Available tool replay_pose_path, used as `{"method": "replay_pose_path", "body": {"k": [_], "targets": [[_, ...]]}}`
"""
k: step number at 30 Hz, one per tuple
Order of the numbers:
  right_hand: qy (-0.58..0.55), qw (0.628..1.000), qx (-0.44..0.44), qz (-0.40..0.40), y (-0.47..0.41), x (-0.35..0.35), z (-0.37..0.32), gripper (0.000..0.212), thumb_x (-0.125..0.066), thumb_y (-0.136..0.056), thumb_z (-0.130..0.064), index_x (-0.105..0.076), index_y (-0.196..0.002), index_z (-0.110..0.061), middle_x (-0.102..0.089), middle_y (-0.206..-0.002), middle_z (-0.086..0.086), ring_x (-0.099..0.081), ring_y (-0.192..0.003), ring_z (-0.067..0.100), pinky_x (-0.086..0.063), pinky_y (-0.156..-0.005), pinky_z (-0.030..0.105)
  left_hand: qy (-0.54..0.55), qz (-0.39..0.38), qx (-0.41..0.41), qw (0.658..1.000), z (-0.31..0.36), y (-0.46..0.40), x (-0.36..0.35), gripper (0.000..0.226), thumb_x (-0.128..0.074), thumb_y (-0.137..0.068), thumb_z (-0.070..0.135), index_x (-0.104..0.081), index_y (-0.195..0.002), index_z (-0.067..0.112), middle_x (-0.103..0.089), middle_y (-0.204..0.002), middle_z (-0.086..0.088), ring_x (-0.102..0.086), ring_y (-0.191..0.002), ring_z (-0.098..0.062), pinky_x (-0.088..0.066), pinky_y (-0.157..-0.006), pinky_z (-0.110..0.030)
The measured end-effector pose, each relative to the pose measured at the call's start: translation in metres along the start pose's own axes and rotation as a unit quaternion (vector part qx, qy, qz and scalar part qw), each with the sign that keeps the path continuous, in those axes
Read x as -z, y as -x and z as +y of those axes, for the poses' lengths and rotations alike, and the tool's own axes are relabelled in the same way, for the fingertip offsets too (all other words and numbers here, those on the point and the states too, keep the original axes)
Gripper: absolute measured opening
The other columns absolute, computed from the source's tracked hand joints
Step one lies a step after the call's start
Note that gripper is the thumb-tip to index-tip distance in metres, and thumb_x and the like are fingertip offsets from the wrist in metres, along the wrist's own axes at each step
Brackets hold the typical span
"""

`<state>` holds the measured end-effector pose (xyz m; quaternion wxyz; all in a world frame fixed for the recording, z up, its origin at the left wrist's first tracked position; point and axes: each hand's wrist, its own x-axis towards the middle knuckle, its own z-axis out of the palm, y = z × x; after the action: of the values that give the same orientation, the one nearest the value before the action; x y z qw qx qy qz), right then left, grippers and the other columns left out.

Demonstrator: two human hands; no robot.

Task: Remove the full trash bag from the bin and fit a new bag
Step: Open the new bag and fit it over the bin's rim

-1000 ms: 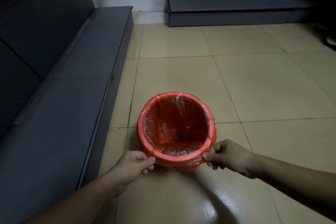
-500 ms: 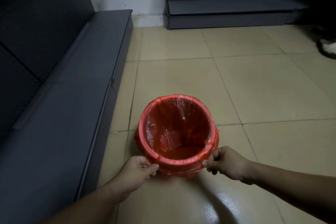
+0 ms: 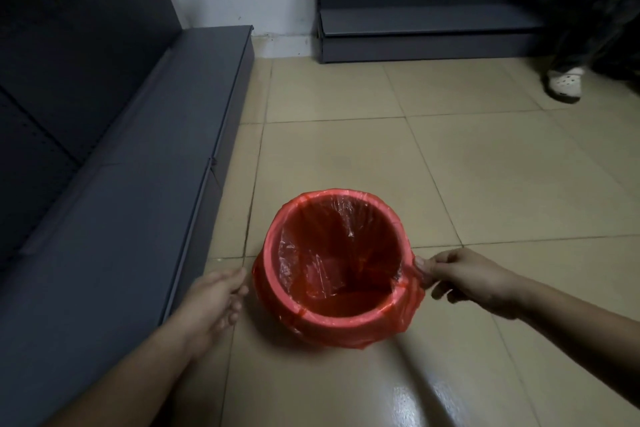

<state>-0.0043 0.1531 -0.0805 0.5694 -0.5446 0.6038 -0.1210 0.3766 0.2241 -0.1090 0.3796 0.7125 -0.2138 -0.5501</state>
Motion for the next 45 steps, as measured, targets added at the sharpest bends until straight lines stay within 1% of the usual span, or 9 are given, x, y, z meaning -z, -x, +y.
{"method": "replay_pose_path", "body": {"k": [4, 15, 26, 30, 32, 34, 37, 40, 45], "targets": [[-0.099, 0.995, 0.007, 0.016, -0.010, -0.012, 0.004, 0.045, -0.067, -0.083, -0.049, -0.075, -0.089, -0.005, -0.075, -0.087, 0.014, -0.065, -0.071, 0.015, -0.049, -0.064, 0.026, 0.077, -0.025, 0.006, 0.997, 0.002, -0.005, -0.013, 0.026, -0.065, -0.093, 0.032, -0.071, -0.110, 0.013, -0.068, -0.088, -0.005, -0.053, -0.057, -0.013, -0.046, -0.052, -0.027], [-0.249, 0.968, -0.018, 0.015, -0.032, -0.019, 0.022, 0.018, -0.066, -0.089, -0.013, -0.071, -0.075, -0.003, -0.060, -0.061, 0.011, -0.055, -0.057, 0.018, -0.049, -0.065, 0.029, 0.129, -0.062, 0.062, 0.988, -0.008, -0.024, -0.023, 0.015, -0.069, -0.089, 0.026, -0.075, -0.095, 0.014, -0.059, -0.061, 0.002, -0.049, -0.055, -0.010, -0.041, -0.053, -0.024], [-0.209, 0.978, 0.004, 0.015, -0.038, -0.020, 0.039, 0.028, -0.058, -0.096, -0.011, -0.068, -0.070, -0.010, -0.055, -0.063, 0.008, -0.044, -0.056, 0.011, -0.036, -0.053, 0.021, 0.103, -0.037, 0.054, 0.993, -0.028, -0.037, -0.025, 0.019, -0.067, -0.091, 0.029, -0.075, -0.102, 0.015, -0.059, -0.061, 0.003, -0.048, -0.053, -0.009, -0.037, -0.047, -0.023], [-0.151, 0.987, 0.003, 0.052, -0.033, -0.007, 0.030, 0.016, -0.064, -0.093, -0.018, -0.074, -0.090, -0.005, -0.069, -0.080, 0.008, -0.056, -0.069, 0.013, -0.044, -0.061, 0.024, 0.053, 0.007, 0.009, 0.999, -0.016, -0.035, -0.016, 0.024, -0.066, -0.093, 0.031, -0.073, -0.109, 0.015, -0.066, -0.078, -0.001, -0.051, -0.057, -0.010, -0.038, -0.047, -0.025], [-0.114, 0.988, 0.035, 0.104, -0.036, 0.002, 0.020, 0.016, -0.065, -0.093, -0.020, -0.075, -0.098, -0.009, -0.074, -0.091, 0.008, -0.059, -0.075, 0.016, -0.045, -0.064, 0.027, 0.011, 0.048, -0.061, 0.997, 0.003, -0.037, -0.011, 0.031, -0.062, -0.095, 0.034, -0.069, -0.116, 0.013, -0.067, -0.086, -0.003, -0.056, -0.063, -0.012, -0.045, -0.053, -0.030], [-0.078, 0.982, 0.068, 0.156, -0.040, 0.007, 0.006, 0.013, -0.065, -0.093, -0.025, -0.074, -0.096, -0.017, -0.074, -0.093, 0.005, -0.061, -0.076, 0.016, -0.046, -0.063, 0.027, -0.038, 0.059, -0.129, 0.989, 0.025, -0.038, -0.015, 0.039, -0.058, -0.098, 0.036, -0.065, -0.126, 0.011, -0.071, -0.105, -0.008, -0.068, -0.094, -0.022, -0.055, -0.084, -0.044], [-0.040, 0.978, 0.099, 0.178, -0.051, 0.005, -0.010, 0.017, -0.065, -0.093, -0.032, -0.075, -0.097, -0.020, -0.075, -0.090, -0.001, -0.063, -0.075, 0.014, -0.047, -0.062, 0.023, -0.092, 0.032, -0.155, 0.983, 0.049, -0.042, -0.030, 0.041, -0.054, -0.100, 0.037, -0.065, -0.127, 0.009, -0.071, -0.113, -0.009, -0.059, -0.117, -0.027, -0.042, -0.107, -0.050], [-0.011, 0.977, 0.106, 0.187, -0.064, 0.000, -0.014, 0.018, -0.066, -0.091, -0.036, -0.078, -0.093, -0.022, -0.078, -0.083, -0.008, -0.069, -0.073, 0.010, -0.051, -0.066, 0.025, -0.084, 0.017, -0.124, 0.988, 0.056, -0.048, -0.043, 0.039, -0.057, -0.097, 0.041, -0.072, -0.118, 0.011, -0.073, -0.109, 0.000, -0.058, -0.104, -0.008, -0.047, -0.102, -0.045], [-0.038, 0.978, 0.097, 0.182, -0.078, -0.006, -0.015, 0.026, -0.067, -0.092, -0.030, -0.077, -0.075, -0.012, -0.074, -0.066, 0.001, -0.059, -0.059, 0.010, -0.046, -0.056, 0.025, -0.039, 0.008, -0.086, 0.995, 0.051, -0.053, -0.045, 0.030, -0.070, -0.089, 0.038, -0.078, -0.096, 0.010, -0.074, -0.067, -0.001, -0.057, -0.049, -0.009, -0.038, -0.049, -0.024]]}}
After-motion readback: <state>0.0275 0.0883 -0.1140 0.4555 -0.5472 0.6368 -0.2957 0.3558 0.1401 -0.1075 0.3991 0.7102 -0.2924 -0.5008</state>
